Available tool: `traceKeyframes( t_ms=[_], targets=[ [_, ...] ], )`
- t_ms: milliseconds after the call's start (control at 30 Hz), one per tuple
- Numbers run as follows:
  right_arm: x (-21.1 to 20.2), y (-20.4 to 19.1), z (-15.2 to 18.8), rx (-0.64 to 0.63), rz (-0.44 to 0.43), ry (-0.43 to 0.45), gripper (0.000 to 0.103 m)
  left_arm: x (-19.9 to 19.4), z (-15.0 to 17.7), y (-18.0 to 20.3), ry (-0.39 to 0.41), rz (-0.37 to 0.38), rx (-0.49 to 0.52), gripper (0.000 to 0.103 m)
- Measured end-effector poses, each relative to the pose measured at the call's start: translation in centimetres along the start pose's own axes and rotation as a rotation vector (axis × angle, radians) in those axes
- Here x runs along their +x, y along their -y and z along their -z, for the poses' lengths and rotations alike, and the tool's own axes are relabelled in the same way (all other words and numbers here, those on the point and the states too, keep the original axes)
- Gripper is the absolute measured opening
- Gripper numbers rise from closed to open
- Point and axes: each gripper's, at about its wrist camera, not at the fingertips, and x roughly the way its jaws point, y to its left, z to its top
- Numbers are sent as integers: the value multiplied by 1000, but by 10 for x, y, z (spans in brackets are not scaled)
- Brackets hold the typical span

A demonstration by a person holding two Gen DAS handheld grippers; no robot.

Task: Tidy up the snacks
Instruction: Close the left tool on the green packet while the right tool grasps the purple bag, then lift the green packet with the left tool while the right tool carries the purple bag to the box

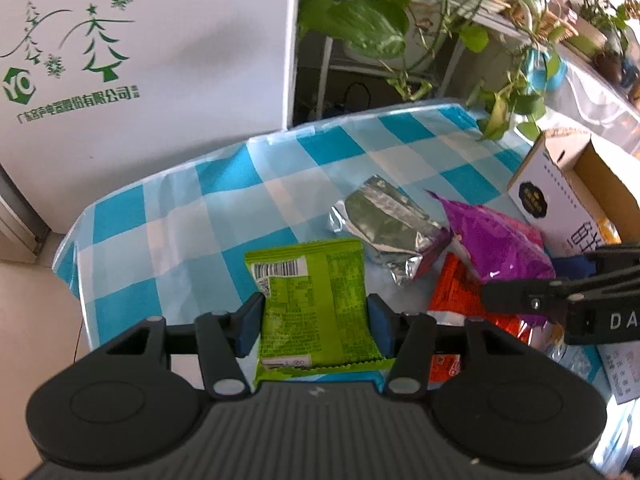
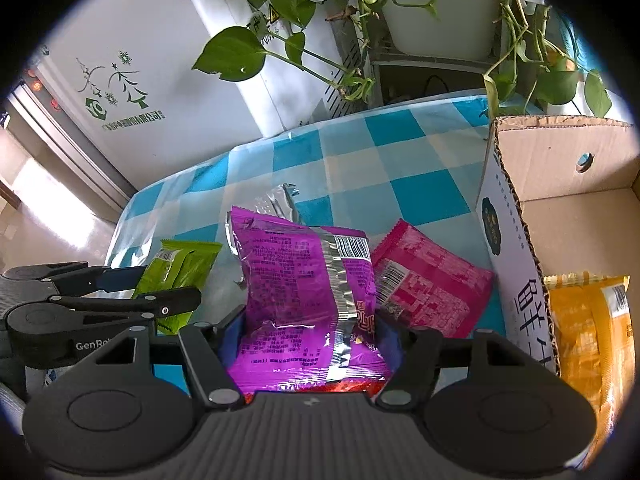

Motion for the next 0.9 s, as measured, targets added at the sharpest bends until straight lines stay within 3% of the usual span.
traceKeyframes(
  t_ms=[900],
  targets=[
    [-41,3,-8,33,-2,103,71,-27,-14,8,125,-1,-62,54]
  ],
)
